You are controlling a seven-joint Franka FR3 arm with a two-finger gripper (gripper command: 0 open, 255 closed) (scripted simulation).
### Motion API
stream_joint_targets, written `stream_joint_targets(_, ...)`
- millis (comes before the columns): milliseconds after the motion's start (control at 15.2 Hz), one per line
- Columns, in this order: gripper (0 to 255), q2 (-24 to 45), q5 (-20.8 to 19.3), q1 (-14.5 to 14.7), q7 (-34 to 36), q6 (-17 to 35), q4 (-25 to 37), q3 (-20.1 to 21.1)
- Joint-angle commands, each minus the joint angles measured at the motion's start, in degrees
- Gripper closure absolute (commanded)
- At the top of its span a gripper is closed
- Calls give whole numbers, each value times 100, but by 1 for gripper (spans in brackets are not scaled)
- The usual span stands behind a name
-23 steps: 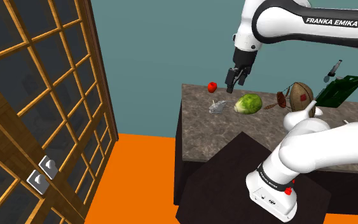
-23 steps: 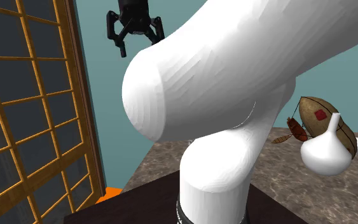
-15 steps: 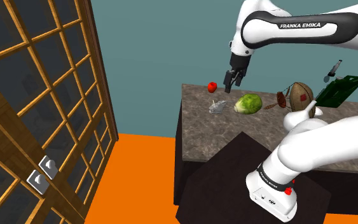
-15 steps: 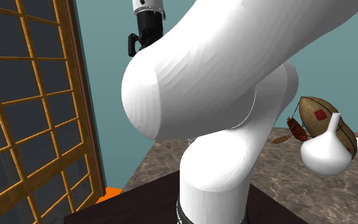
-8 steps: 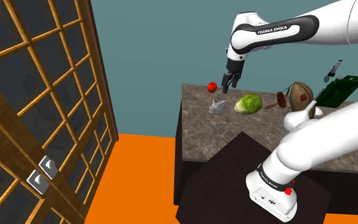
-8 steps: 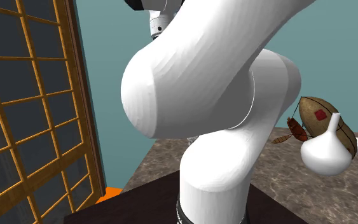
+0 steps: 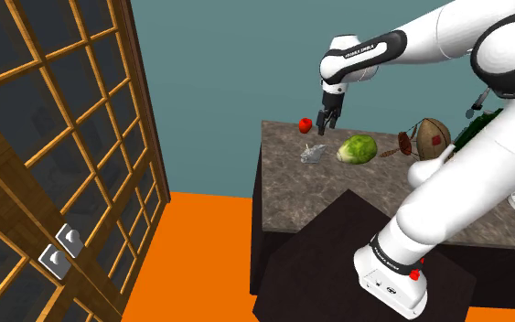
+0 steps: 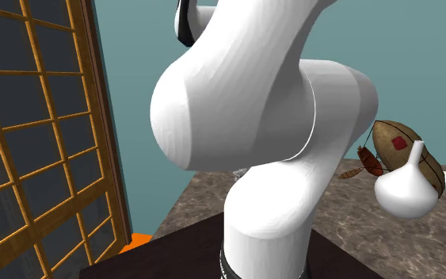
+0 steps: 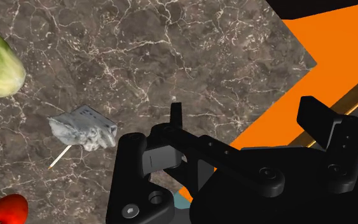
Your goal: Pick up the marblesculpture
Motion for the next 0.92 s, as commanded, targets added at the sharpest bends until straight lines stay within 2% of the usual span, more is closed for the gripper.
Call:
stream_joint_targets(0, 0, 435, 94, -72, -262, 149, 221, -111)
stream_joint_targets(462, 0, 2075, 581, -434, -1097, 339, 1402, -266)
stream_joint_targets(858, 0, 3511, 949, -886, -1644, 213, 2733, -201)
